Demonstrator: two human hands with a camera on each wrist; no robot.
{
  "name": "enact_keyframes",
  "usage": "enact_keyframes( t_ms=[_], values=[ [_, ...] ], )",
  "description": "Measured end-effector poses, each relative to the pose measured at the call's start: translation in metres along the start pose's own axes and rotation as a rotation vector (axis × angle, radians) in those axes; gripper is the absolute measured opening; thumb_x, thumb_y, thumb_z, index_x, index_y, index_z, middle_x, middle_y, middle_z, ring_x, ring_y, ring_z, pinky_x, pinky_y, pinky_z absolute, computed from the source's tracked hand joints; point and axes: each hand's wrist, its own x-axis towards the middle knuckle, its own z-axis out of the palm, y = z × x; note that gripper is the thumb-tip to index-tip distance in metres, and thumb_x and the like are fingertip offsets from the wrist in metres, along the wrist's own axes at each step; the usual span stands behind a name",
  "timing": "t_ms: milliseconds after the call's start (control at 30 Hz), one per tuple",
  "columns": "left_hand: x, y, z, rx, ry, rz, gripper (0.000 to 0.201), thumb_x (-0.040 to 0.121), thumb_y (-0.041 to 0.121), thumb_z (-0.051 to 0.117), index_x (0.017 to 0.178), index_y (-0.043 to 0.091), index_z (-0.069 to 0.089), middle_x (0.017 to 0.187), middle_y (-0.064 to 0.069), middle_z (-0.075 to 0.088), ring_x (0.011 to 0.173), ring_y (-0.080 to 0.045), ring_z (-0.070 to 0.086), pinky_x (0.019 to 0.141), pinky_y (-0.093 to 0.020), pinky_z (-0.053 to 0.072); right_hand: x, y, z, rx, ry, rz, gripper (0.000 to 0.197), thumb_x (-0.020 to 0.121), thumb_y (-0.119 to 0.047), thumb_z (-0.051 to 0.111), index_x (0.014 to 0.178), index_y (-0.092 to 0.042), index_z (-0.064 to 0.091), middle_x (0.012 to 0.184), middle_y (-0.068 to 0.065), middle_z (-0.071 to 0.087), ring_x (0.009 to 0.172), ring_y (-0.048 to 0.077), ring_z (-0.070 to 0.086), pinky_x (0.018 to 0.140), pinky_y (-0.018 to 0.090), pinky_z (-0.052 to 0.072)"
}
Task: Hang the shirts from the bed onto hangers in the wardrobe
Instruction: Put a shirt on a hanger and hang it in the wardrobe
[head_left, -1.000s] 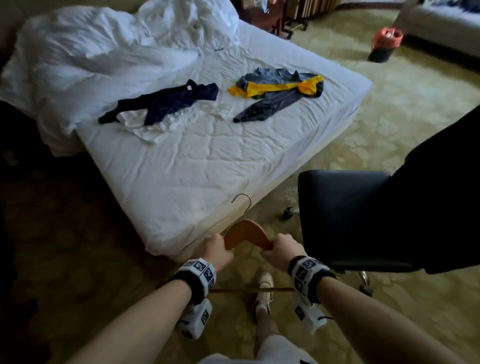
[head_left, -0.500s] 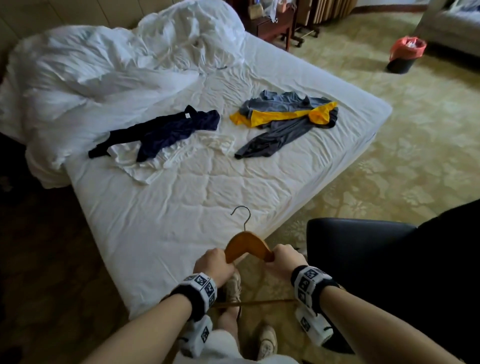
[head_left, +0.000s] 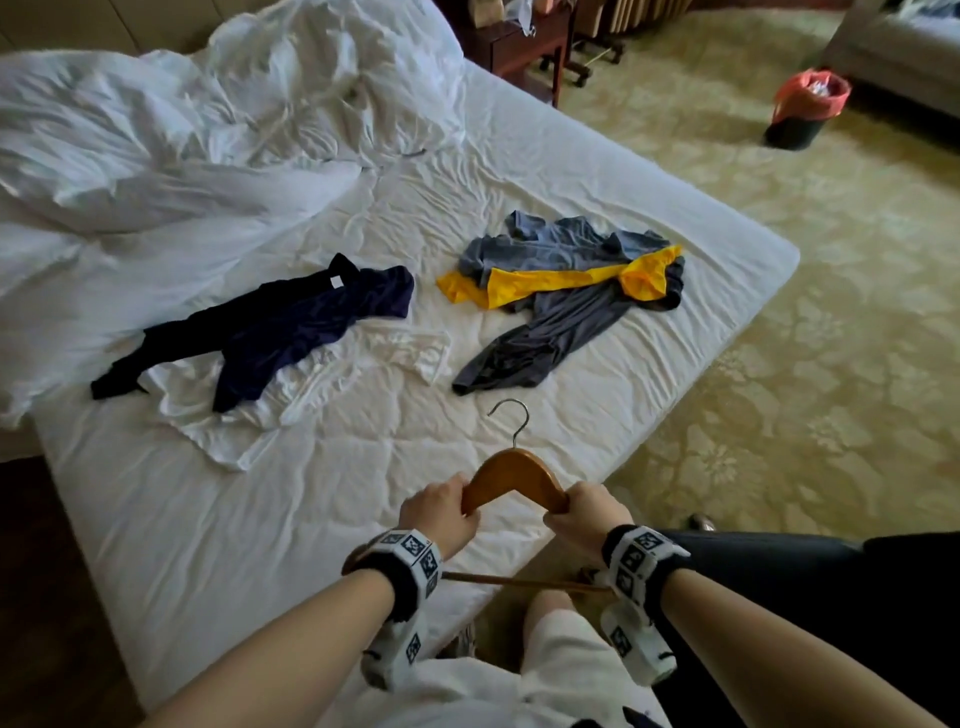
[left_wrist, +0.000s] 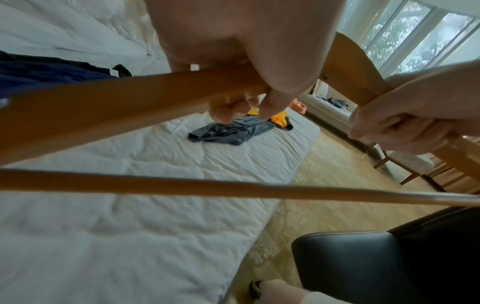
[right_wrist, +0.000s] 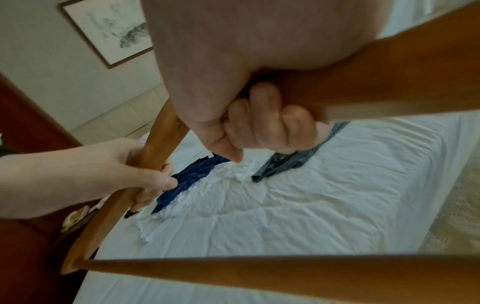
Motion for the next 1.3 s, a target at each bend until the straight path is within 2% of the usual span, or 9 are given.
enact_keyframes(
  t_ms=[167,300,433,700,800,900,1067,1167,1300],
  values=[
    [0.071,0.011,-0.003,0.053,-0.069,0.029,0.021,0.1,0.039,0.046,0.117,0.028,0.05,0.098,-0.005,0.069,0.094,-0.03,0.067,0.081,-0.038,0.051,0.074,0.013,-0.041,0.116,-0.128,0.009,0.021,0.083,-0.033,0.071,0.075,-0.017,0.061,0.069,-0.002,0.061,0.061,0.013,0.059,0.054,0.023,0.044],
    [0.109,0.029,-0.015,0.108,-0.097,0.094,0.023,0.1,0.037,0.046,0.12,0.028,0.051,0.099,-0.004,0.069,0.093,-0.028,0.065,0.081,-0.034,0.046,0.129,-0.008,-0.087,0.392,-0.472,-0.113,0.028,0.084,-0.033,0.077,0.086,-0.006,0.069,0.069,0.008,0.066,0.059,0.018,0.062,0.061,0.031,0.054],
    [0.15,0.039,-0.028,0.205,-0.057,0.185,0.021,0.094,0.025,0.05,0.115,0.025,0.055,0.104,0.001,0.066,0.097,-0.023,0.061,0.093,-0.036,0.042,0.172,-0.036,-0.114,0.504,-0.672,-0.167,0.06,0.075,-0.062,0.075,0.099,-0.007,0.074,0.076,0.012,0.064,0.068,0.023,0.059,0.065,0.033,0.05],
    [0.238,0.002,-0.045,0.012,0.15,-0.087,0.073,0.089,0.02,0.062,0.152,0.026,0.025,0.155,-0.003,0.021,0.145,-0.021,0.02,0.118,-0.034,0.026,0.274,-0.077,-0.101,0.61,-0.278,-0.265,0.032,0.08,-0.059,0.068,0.085,-0.027,0.072,0.055,-0.013,0.054,0.059,0.013,0.051,0.062,0.032,0.041],
    [0.265,-0.024,-0.042,-0.049,0.133,-0.165,0.068,0.092,0.023,0.06,0.15,0.026,0.025,0.155,0.0,0.021,0.145,-0.017,0.02,0.118,-0.03,0.025,0.311,-0.099,-0.093,0.584,-0.202,-0.294,0.028,0.084,-0.056,0.066,0.079,-0.029,0.071,0.058,-0.01,0.057,0.059,0.013,0.054,0.062,0.033,0.043],
    [0.292,-0.053,-0.031,-0.098,0.132,-0.229,0.063,0.094,0.025,0.059,0.149,0.02,0.028,0.152,0.0,0.028,0.143,-0.016,0.025,0.114,-0.028,0.027,0.342,-0.121,-0.084,0.537,-0.109,-0.339,0.024,0.089,-0.048,0.066,0.089,-0.024,0.07,0.069,-0.009,0.064,0.065,0.009,0.06,0.06,0.02,0.043],
    [0.338,-0.096,0.005,-0.134,0.104,-0.292,0.063,0.096,0.027,0.057,0.15,0.02,0.025,0.151,0.002,0.029,0.141,-0.016,0.027,0.109,-0.028,0.031,0.4,-0.142,-0.05,0.523,0.015,-0.313,0.023,0.09,-0.045,0.066,0.1,-0.025,0.069,0.083,-0.006,0.071,0.078,0.01,0.067,0.072,0.028,0.053],
    [0.363,-0.111,0.03,-0.14,0.079,-0.308,0.066,0.096,0.029,0.058,0.151,0.018,0.022,0.151,0.0,0.028,0.14,-0.019,0.027,0.109,-0.031,0.034,0.419,-0.139,-0.027,0.487,0.103,-0.321,0.019,0.091,-0.038,0.067,0.097,-0.02,0.07,0.078,-0.009,0.068,0.072,-0.002,0.062,0.062,0.009,0.043],
    [0.393,-0.12,0.063,-0.094,0.124,-0.317,0.065,0.09,0.029,0.061,0.147,0.018,0.032,0.148,-0.002,0.032,0.134,-0.022,0.034,0.105,-0.034,0.037,0.428,-0.132,-0.018,0.484,0.135,-0.385,0.011,0.092,-0.028,0.067,0.089,-0.018,0.071,0.066,-0.008,0.065,0.064,0.0,0.061,0.056,0.009,0.041]
  ],
)
